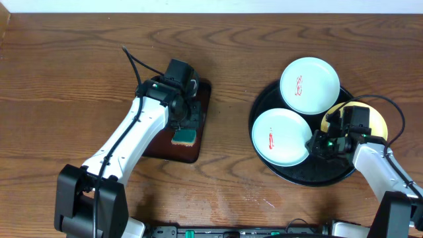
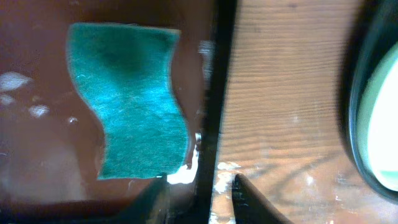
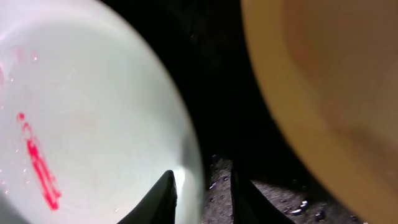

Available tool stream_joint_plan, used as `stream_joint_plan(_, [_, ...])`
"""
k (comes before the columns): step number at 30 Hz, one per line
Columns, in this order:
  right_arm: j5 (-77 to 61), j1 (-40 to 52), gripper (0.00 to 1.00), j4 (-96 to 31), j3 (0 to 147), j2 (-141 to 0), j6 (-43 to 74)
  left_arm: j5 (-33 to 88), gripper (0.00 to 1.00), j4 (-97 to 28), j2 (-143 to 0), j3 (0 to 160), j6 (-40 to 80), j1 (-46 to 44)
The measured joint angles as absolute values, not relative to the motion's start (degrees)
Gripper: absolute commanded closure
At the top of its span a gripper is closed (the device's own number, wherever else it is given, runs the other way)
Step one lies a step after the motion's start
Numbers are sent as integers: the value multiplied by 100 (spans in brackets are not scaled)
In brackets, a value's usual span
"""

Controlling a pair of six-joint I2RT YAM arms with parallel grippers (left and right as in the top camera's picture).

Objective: Clean dirty plates on tray and stack at the side

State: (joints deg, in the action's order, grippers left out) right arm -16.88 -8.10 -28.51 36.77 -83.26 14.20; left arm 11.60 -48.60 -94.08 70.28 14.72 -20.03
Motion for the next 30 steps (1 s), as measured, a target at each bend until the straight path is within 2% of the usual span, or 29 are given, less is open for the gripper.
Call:
stream_joint_plan(3, [-1627,-810,72,-2803,3677,-8326,1387,749,55,-4729,-9435,7006,1629,-1994])
stream_joint_plan(10, [-1573,-810,72,-2799,3677,-8326,1253,410,57,-4187,-10302,6785,2018,-1992])
stream_joint_plan(13, [-1559,-810,72,-2801,3677,-8326,1168,390,77,-4108,-10781,6772,2080,-1992])
stream_joint_plan(14, [-1562,-810,72,-2799,3677,-8326,1146,375,88,-4091,-10833,6781,2095,-1992])
stream_joint_plan(15, [-1559,-810,71,-2801,3677,-8326,1138,351,92,-4095,-10844,6785,2102,-1992])
stream_joint_plan(26, [-1347,-810,75,-2744,4082,-8309,980,305,93,-4401,-10733,6888,2139,-1988])
stream_joint_plan(30, [-1284,-810,72,-2967,4106,-8287,832,589,93,-4501,-10298,6897,1992,-1988])
